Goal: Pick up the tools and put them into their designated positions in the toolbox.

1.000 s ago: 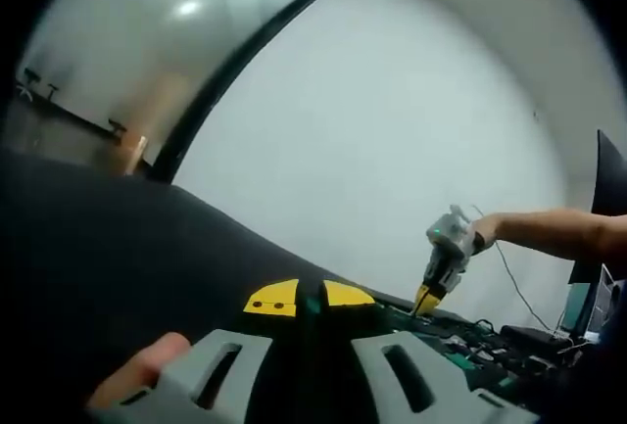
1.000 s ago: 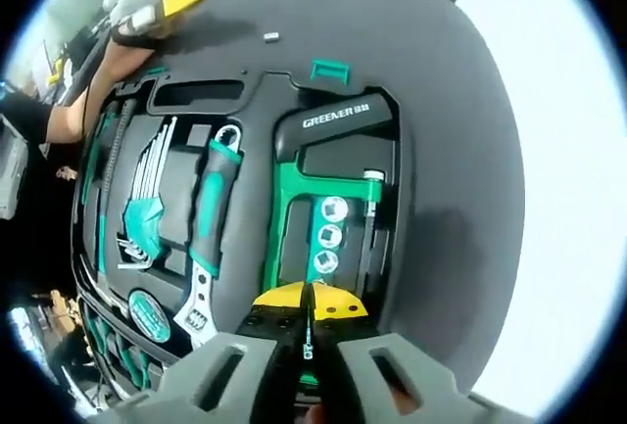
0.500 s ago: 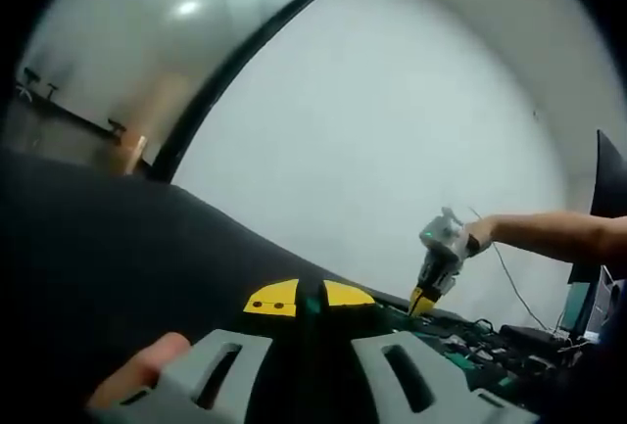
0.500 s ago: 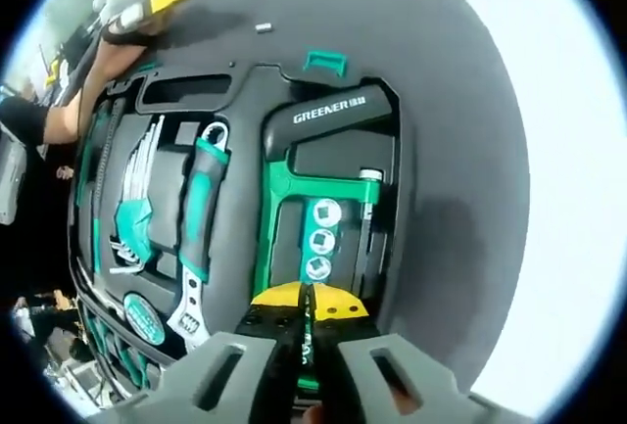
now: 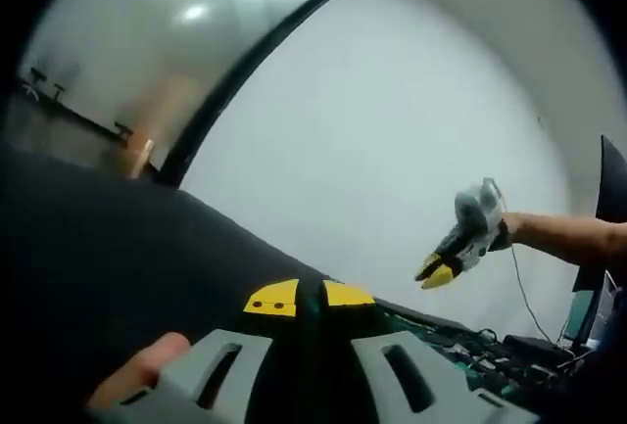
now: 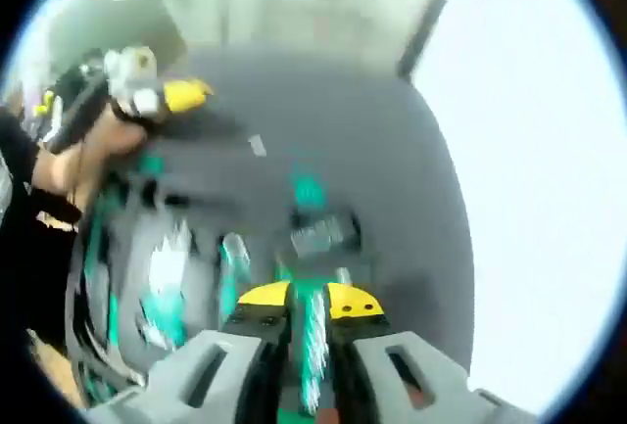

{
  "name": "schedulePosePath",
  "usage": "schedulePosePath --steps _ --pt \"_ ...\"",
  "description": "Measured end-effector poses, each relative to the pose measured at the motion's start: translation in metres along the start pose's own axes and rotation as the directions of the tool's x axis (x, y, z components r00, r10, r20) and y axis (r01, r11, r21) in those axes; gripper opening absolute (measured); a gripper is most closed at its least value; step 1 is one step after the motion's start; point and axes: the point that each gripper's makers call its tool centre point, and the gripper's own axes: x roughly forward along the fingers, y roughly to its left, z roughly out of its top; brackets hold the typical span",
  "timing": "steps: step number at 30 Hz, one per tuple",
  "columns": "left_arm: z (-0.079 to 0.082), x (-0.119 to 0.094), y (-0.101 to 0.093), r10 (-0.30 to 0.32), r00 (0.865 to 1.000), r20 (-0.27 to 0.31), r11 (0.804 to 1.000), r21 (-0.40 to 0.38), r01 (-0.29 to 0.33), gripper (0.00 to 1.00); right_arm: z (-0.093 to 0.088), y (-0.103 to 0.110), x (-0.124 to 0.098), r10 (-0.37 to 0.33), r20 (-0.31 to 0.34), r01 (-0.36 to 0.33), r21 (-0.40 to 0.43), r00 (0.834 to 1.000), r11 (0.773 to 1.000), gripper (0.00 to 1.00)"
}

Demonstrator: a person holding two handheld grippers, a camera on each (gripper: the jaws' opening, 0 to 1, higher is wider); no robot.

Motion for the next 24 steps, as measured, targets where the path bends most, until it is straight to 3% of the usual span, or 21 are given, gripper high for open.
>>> schedulePosePath --steps 2,4,7,9,12,17,21,24 --pt "0.001 -0.001 0.005 0.016 1.0 0.003 1.0 -0.011 -0.016 0.1 0.035 0.021 0.023 0.038 0.073 -0.037 -0.016 0.997 0.999 0.13" --pt "0.003 -0.003 0.006 0.022 1.0 0.015 1.0 -0.014 -0.022 0.1 0.059 0.036 0.055 0.035 0.105 -0.024 -0.099 0.994 0.995 0.14" --pt "0.003 -0.003 0.005 0.02 1.0 0.018 1.0 -0.013 -0.02 0.1 0.06 0.054 0.097 0.073 0.054 -0.066 -0.119 0.996 0.991 0.15" --pt "0.003 -0.003 0.004 0.016 1.0 0.016 1.0 -0.012 -0.016 0.1 0.059 0.068 0.118 0.141 0.025 -0.137 -0.123 0.99 0.983 0.17" --pt "0.0 -0.001 0.002 0.005 1.0 0.006 1.0 -0.013 -0.004 0.1 0.056 0.059 0.143 0.135 0.005 -0.133 -0.107 0.991 0.985 0.17" --pt "-0.003 0.0 -0.001 -0.011 1.0 -0.008 1.0 -0.011 0.011 0.1 0.05 0.046 0.16 0.123 0.037 -0.122 -0.042 0.992 0.992 0.17" --pt "-0.002 -0.001 -0.002 -0.015 1.0 -0.002 1.0 -0.024 0.015 0.1 0.058 0.066 0.157 0.222 0.117 -0.225 0.011 0.968 0.974 0.22" --pt "-0.003 0.0 -0.002 -0.016 1.0 -0.005 1.0 -0.024 0.016 0.1 0.054 0.062 0.164 0.193 0.102 -0.194 -0.004 0.976 0.981 0.23"
